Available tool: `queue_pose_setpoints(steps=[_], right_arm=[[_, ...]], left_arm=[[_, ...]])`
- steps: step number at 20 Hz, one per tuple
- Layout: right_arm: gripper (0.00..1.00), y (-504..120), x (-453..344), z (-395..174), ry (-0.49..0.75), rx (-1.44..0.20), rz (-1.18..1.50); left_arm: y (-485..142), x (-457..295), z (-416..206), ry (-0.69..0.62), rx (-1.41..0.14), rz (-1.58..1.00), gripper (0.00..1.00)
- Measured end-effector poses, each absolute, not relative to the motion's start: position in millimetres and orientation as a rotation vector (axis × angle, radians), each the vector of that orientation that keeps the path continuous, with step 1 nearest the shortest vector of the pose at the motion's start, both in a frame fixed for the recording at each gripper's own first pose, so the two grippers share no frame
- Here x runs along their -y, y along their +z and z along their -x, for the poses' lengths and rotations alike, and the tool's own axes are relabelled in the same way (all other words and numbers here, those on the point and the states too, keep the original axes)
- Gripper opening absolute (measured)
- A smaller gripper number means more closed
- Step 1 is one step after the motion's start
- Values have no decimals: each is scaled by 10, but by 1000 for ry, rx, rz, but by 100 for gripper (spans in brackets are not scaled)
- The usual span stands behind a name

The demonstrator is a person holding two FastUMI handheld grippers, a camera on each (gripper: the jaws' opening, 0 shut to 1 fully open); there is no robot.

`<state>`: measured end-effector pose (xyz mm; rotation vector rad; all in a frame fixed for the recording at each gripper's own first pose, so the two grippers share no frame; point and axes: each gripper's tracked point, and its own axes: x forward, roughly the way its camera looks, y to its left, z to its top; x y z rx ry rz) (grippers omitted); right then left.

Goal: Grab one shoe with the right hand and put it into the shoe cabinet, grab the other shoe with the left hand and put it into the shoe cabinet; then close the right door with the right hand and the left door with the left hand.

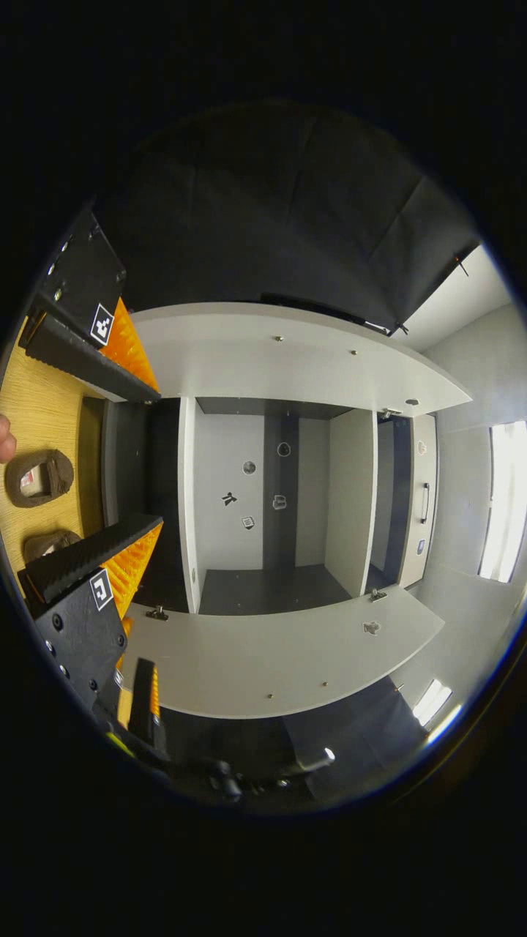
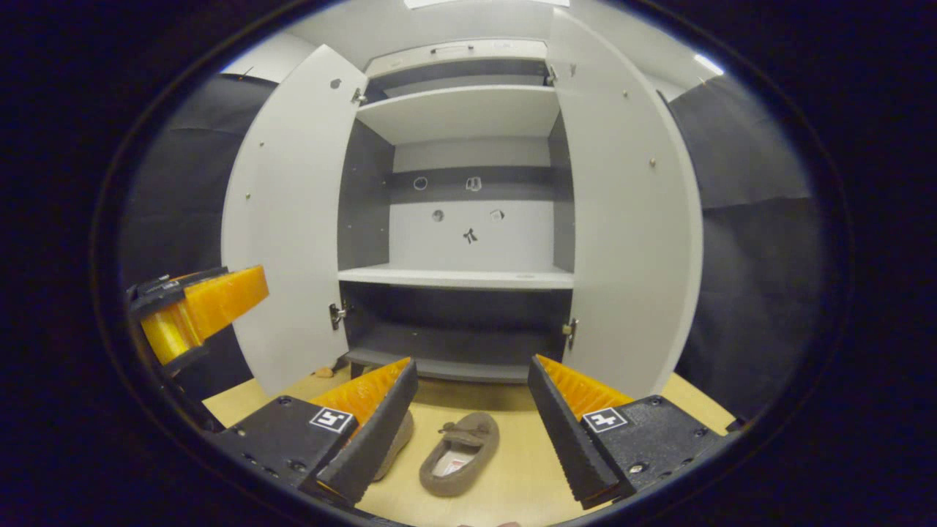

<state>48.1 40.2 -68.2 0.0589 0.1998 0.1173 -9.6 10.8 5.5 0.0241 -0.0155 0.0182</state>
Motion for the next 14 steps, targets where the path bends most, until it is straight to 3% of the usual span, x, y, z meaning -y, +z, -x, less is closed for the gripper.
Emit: queue_pose_setpoints(steps=[4,5,7,14], right_arm=[[93,-1597,-644,-734,168,-463,-80],[96,-1844,-694,-741,181,-536,-84],[89,-2202,-743,-785,189,-637,-88],[74,-2920,-858,-1094,180,-757,21]], left_arm=[[57,-213,154,42,13,-14,95],[53,-245,173,48,12,-12,94],[53,-302,202,61,11,-8,94],[-25,-486,291,92,-15,-8,95]])
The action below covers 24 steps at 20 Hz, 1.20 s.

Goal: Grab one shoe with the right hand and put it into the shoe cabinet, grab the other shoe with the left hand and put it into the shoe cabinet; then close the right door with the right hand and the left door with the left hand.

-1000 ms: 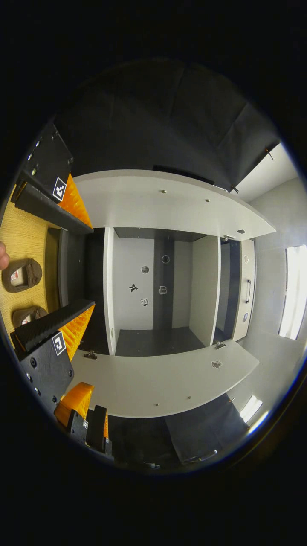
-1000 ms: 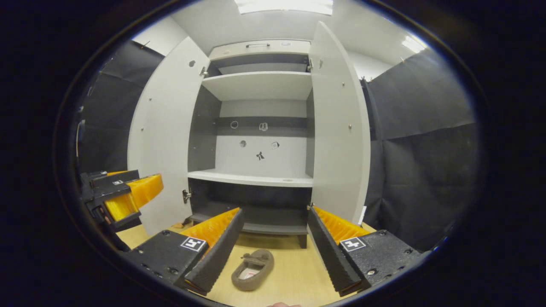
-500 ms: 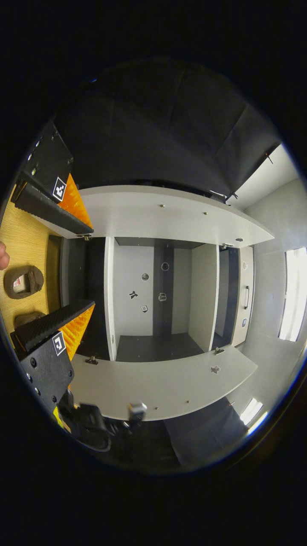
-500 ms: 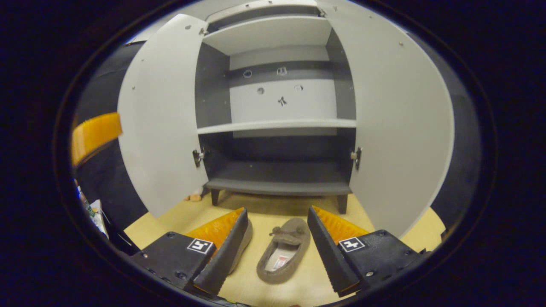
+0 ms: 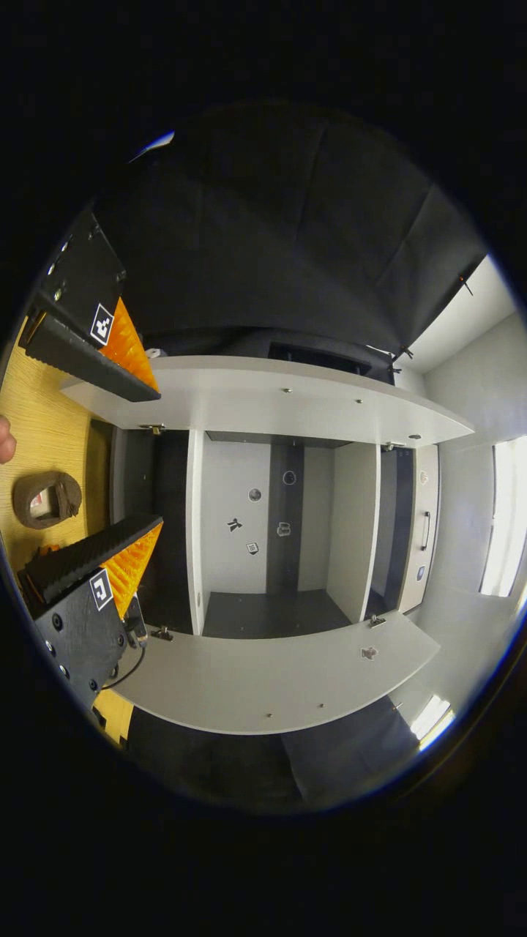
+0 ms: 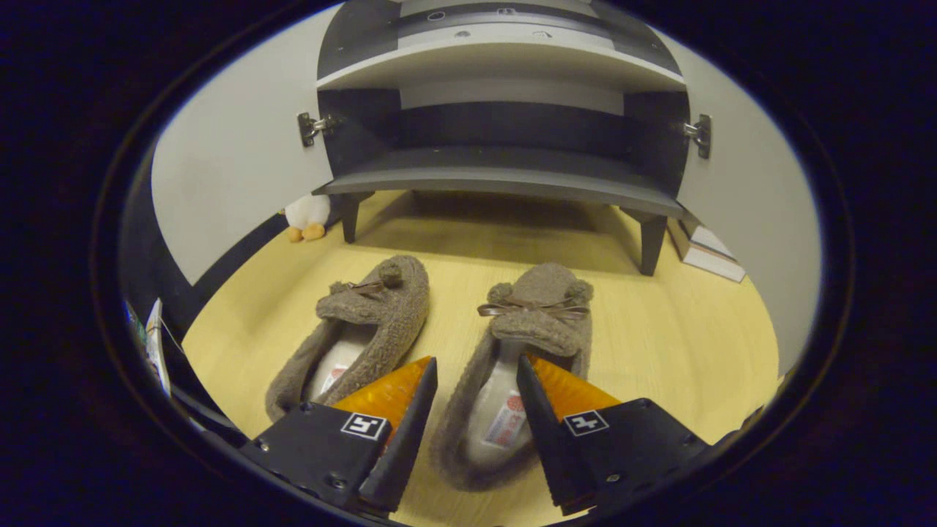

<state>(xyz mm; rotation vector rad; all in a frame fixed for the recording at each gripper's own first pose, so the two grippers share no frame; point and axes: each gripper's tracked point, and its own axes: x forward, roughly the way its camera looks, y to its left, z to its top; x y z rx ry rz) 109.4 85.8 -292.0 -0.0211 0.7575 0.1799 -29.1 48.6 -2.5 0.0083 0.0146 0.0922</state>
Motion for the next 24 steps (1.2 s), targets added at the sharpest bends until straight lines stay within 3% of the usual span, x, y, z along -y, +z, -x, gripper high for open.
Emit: queue_pose_setpoints(steps=[6,7,8,9,10,17,24], right_arm=[[51,-3110,-757,-1350,85,-720,91],[34,-3108,-728,-1358,76,-710,93],[27,-3007,-730,-1362,86,-693,79],[12,-3057,-733,-1358,107,-685,74],[7,-3016,-719,-1359,122,-668,68],[5,-2004,-554,-1178,176,-439,89],[5,-192,-717,-1330,258,-204,47]], left_arm=[[-49,-489,312,90,-24,-15,94],[-64,-483,315,87,-26,-14,94],[-66,-472,308,81,-29,-14,94],[-69,-464,301,77,-30,-15,95],[-68,-449,297,71,-31,-17,94],[-108,-328,244,37,-26,-6,95],[-185,-257,195,19,-33,15,95]])
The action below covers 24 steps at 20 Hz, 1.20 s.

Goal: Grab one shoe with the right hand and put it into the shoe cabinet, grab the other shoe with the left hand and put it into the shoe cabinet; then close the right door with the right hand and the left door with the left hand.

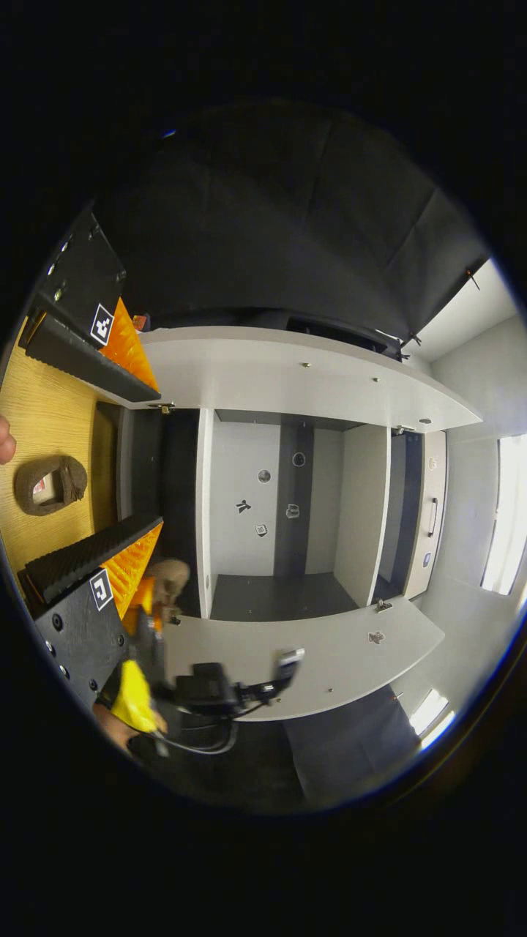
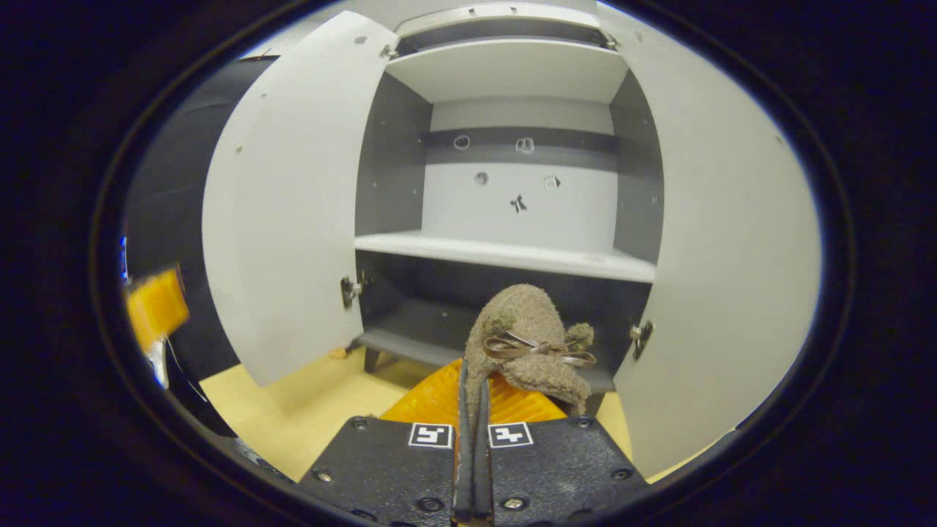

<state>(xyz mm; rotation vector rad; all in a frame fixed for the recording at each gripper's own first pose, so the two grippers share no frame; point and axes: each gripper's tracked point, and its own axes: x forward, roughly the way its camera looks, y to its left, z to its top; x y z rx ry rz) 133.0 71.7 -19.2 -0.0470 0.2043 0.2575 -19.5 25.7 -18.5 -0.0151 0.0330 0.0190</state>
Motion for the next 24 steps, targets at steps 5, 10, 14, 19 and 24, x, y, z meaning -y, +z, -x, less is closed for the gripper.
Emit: queue_pose_setpoints(steps=[5,10,14,19,24], right_arm=[[5,574,-648,-2241,219,-201,90],[5,745,-482,-3284,126,-318,164],[5,531,-556,-3666,126,-492,191],[10,387,-607,-3828,76,-536,163],[37,638,-580,-3652,76,-473,133]], left_arm=[[-220,-320,161,44,-33,32,95],[-282,-371,165,53,-56,28,95],[-324,-402,177,67,-74,18,94],[-293,-457,176,85,-64,6,95],[-315,-451,170,82,-65,8,95]])
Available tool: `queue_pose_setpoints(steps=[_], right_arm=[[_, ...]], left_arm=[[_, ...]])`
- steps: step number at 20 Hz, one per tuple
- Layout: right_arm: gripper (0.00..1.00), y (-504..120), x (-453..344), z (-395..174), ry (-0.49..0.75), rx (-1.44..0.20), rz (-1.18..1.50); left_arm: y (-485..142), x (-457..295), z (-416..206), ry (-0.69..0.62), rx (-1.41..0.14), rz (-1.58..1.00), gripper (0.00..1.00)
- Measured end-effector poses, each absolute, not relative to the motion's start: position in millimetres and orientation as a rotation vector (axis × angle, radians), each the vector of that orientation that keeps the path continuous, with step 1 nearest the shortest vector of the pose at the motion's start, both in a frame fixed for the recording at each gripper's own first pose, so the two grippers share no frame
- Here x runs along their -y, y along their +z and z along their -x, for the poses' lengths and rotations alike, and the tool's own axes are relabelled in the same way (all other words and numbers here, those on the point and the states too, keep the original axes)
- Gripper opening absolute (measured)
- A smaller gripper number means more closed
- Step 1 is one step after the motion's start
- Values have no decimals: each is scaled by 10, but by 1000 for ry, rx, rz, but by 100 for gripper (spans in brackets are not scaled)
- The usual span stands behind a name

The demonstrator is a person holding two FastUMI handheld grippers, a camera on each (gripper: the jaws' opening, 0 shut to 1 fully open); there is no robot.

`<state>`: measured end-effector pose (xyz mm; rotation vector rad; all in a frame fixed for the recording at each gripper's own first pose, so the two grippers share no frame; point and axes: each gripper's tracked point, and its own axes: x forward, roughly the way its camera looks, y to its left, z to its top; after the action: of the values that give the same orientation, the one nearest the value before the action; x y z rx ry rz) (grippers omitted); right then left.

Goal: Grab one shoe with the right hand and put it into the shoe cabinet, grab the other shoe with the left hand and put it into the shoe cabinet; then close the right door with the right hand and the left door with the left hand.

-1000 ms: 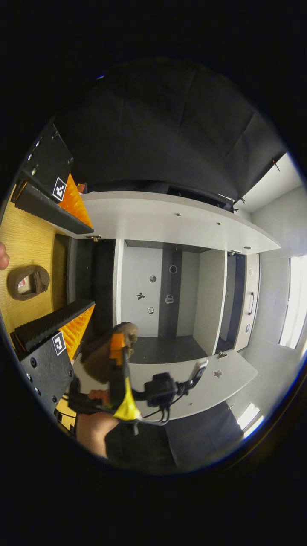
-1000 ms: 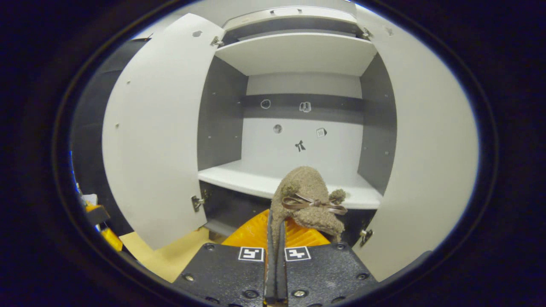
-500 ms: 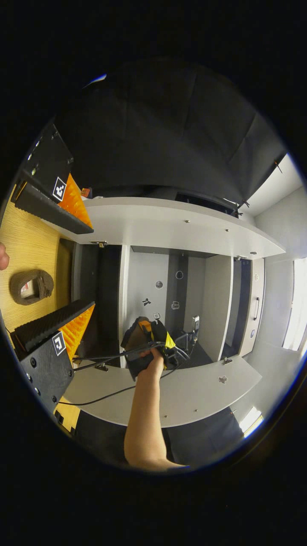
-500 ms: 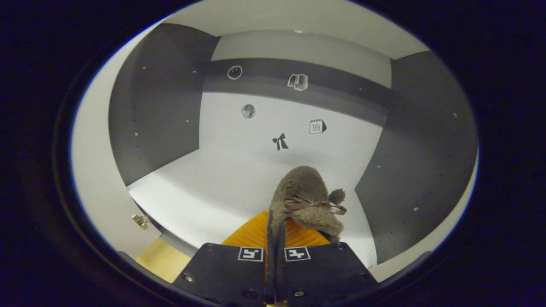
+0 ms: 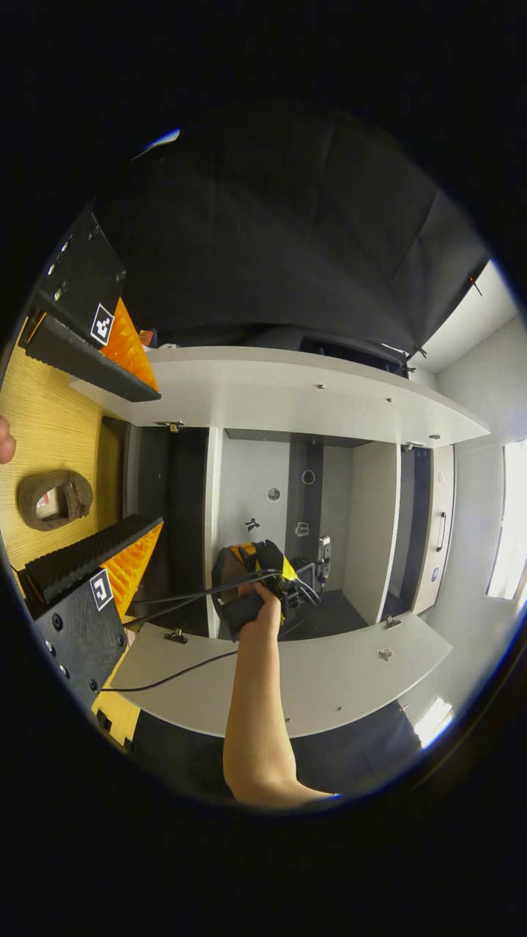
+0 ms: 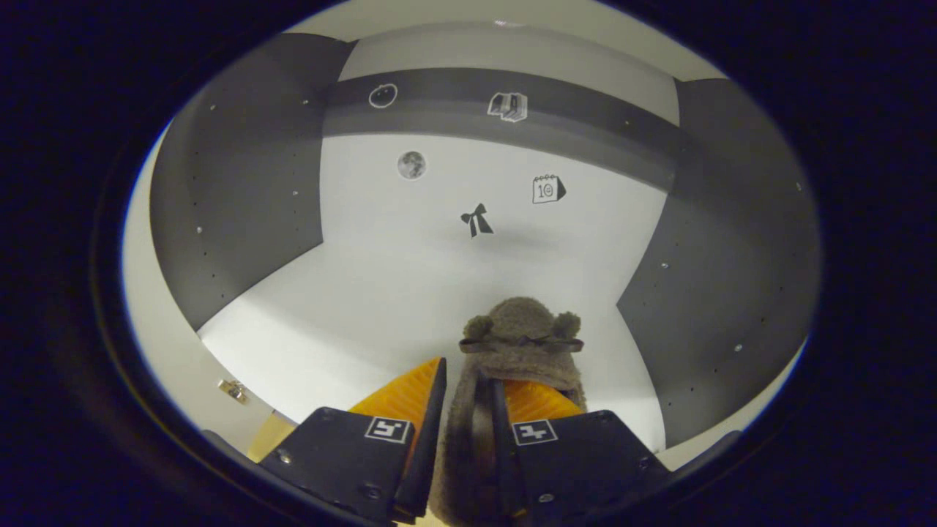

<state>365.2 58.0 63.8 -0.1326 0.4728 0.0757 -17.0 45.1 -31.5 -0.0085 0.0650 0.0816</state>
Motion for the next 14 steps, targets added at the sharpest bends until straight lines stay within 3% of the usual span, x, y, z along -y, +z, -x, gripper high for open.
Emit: queue_pose_setpoints(steps=[1,2,8,9,10,14], right_arm=[[51,696,-574,-3553,89,-462,117],[45,768,-563,-3435,103,-442,91],[51,1180,-502,-2324,193,-194,-34],[55,1148,-472,-2109,204,-160,-47],[52,1107,-447,-1908,208,-118,-53],[54,525,-167,-1266,102,-1,-29]], left_arm=[[-312,-430,173,76,-62,10,95],[-313,-415,173,70,-61,11,95],[-399,-329,80,37,-76,26,95],[-417,-296,62,26,-81,31,95],[-441,-260,45,12,-87,38,95],[-500,-166,-4,-17,-103,66,95]])
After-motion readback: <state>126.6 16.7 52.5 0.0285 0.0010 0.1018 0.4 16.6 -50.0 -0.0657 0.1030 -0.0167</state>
